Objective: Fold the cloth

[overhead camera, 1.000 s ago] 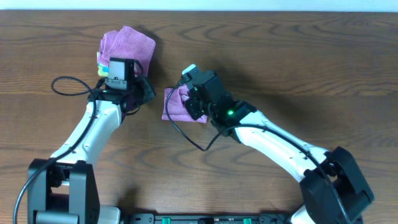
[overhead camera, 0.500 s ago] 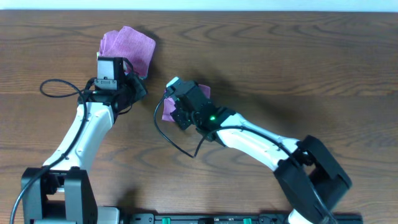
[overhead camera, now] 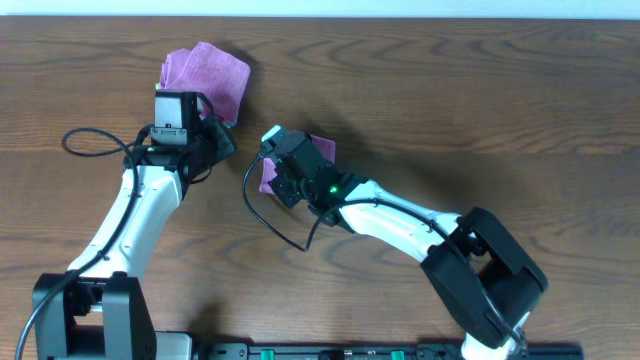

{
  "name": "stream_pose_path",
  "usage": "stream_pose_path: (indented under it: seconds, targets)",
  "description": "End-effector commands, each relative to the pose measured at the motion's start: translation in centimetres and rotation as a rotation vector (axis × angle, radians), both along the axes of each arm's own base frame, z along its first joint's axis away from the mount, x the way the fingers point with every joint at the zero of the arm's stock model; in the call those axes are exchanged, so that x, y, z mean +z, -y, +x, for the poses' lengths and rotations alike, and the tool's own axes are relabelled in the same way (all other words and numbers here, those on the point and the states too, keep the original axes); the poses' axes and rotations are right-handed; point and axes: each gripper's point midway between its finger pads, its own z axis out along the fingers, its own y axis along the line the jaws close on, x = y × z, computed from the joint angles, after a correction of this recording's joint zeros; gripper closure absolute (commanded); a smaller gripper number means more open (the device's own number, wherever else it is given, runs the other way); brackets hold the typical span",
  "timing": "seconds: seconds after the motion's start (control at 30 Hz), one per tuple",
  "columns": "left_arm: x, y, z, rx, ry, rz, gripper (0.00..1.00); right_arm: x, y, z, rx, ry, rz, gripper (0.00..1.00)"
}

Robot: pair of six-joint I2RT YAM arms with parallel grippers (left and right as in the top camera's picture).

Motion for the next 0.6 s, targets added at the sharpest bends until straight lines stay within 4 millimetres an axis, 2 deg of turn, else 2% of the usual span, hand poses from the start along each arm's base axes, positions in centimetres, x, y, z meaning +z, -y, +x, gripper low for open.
stream_pose_path:
  seconds: [0.0, 0.1, 0.17, 0.3, 0.57]
  targets:
    - [1.6, -0.3, 0.6, -0.004, 0.044, 0.01, 0.94, 1.0, -0.9, 0.5, 0.012, 0.029, 0.022, 0.97]
    - [1.6, -0.3, 0.6, -0.005, 0.044, 0.009, 0.94, 1.4, -1.3, 0.6, 0.018, 0.039, 0.041, 0.83]
    - [1.6, -0.2, 0.6, -0.007, 0.044, 0.007, 0.94, 1.6, -1.6, 0.6, 0.027, 0.038, 0.052, 0.7]
    - [1.6, -0.2, 0.6, -0.007, 0.044, 0.007, 0.94, 1.9, -2.1, 0.4, 0.047, 0.028, 0.072, 0.57]
    - [1.7, -0.2, 0.6, -0.004, 0.044, 0.004, 0.94, 3.8, -3.0, 0.9, 0.045, 0.023, 0.107, 0.46]
